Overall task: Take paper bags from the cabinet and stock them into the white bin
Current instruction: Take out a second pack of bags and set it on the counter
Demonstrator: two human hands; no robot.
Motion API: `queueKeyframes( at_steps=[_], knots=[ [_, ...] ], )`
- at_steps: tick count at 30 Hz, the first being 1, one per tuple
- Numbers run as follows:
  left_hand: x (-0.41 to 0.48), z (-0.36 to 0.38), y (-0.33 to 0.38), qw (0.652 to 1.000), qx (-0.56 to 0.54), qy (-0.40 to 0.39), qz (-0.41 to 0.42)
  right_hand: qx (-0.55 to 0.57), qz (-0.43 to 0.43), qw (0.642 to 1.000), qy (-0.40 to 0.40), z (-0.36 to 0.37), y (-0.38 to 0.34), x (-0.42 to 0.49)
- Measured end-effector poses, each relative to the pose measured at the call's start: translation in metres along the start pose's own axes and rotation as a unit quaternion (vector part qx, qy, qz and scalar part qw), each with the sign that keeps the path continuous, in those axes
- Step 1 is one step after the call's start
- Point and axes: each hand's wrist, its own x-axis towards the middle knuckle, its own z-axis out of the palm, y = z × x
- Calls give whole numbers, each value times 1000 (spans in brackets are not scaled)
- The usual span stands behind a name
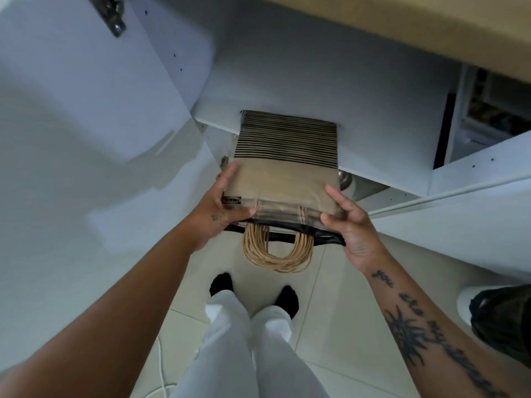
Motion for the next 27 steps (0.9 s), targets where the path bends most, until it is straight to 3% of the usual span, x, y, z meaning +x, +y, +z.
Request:
queueKeyframes(
  at_steps=[7, 20, 27],
  knots=[
    [-70, 0, 26, 999, -6, 31, 4, -13, -20, 1000, -9, 22, -33, -55],
    [-190, -34, 99, 982, 102, 134, 82, -35, -89, 993, -72, 94, -110, -136],
    [-238, -38, 125, 974, 50, 194, 110, -58, -142, 981, -117, 115, -137, -143]
  ],
)
